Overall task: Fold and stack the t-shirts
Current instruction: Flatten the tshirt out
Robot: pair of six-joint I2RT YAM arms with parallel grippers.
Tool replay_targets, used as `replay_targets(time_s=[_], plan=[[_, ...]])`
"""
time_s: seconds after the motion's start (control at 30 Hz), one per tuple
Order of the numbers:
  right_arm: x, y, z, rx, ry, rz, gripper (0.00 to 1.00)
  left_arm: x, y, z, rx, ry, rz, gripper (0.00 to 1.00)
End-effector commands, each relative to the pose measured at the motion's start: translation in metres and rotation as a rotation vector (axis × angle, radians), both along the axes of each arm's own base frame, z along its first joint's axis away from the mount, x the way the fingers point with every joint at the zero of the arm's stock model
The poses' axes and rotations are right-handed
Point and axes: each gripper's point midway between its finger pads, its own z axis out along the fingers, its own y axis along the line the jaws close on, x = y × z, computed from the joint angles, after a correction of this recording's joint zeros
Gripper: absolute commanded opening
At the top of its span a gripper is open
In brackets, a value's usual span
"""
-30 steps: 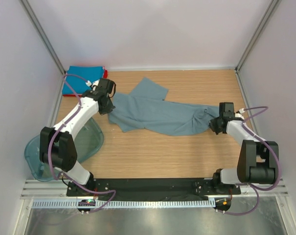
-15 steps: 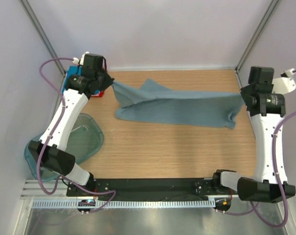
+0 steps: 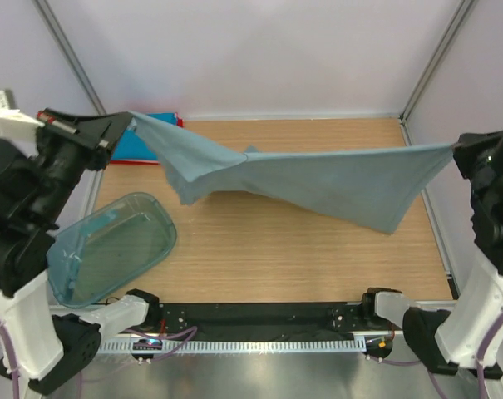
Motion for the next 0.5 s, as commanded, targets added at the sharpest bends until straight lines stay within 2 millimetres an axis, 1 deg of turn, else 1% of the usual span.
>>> replay_targets(time_s=[0.0, 0.03, 0.1, 0.13, 0.17, 0.2, 0.23, 0.27, 0.3, 0.33, 0.37, 0.4, 0.43, 0.47], plan=[[-0.07, 0.024, -0.059, 0.061, 0.217, 0.088, 0.01, -0.017, -0.009, -0.009, -0.046, 0.075, -0.068, 0.0], [-0.07, 0.029, -0.065, 0.074, 0.231, 0.111, 0.01, -0.018, -0.008, -0.008, -0.042, 0.068, -0.067, 0.0], [-0.067, 0.035, -0.069, 0.081, 0.22, 0.146, 0.01, -0.01, 0.0, -0.006, 0.0, 0.041, -0.016, 0.0], [-0.046, 0.04, -0.07, 0.088, 0.192, 0.186, 0.01, 0.0, 0.002, -0.004, 0.026, 0.038, 0.009, 0.0], [-0.037, 0.042, -0.068, 0.097, 0.166, 0.198, 0.01, 0.012, 0.006, -0.006, 0.06, 0.041, 0.043, 0.0], [-0.02, 0.042, -0.068, 0.105, 0.165, 0.205, 0.01, 0.022, 0.007, -0.004, 0.077, 0.035, 0.064, 0.01], [0.0, 0.043, -0.058, 0.106, 0.113, 0.225, 0.01, 0.047, 0.001, -0.014, 0.106, 0.071, 0.079, 0.0], [0.018, 0.045, -0.055, 0.116, 0.1, 0.243, 0.01, 0.056, 0.001, -0.009, 0.113, 0.055, 0.093, 0.0], [0.045, 0.044, -0.059, 0.132, 0.114, 0.249, 0.01, 0.071, -0.001, -0.001, 0.105, 0.021, 0.107, 0.0], [0.073, 0.043, -0.046, 0.121, 0.055, 0.261, 0.01, 0.088, -0.004, -0.002, 0.092, 0.03, 0.111, 0.0], [0.092, 0.044, -0.037, 0.117, 0.022, 0.278, 0.01, 0.124, -0.013, -0.017, 0.101, 0.079, 0.107, 0.0], [0.114, 0.046, -0.024, 0.111, -0.029, 0.307, 0.01, 0.141, -0.011, -0.005, 0.075, 0.047, 0.112, 0.0], [0.153, 0.044, -0.024, 0.114, -0.022, 0.318, 0.01, 0.161, -0.013, -0.007, 0.054, 0.052, 0.115, 0.0], [0.171, 0.044, -0.02, 0.114, -0.036, 0.332, 0.01, 0.204, -0.02, -0.02, 0.029, 0.054, 0.113, 0.0]])
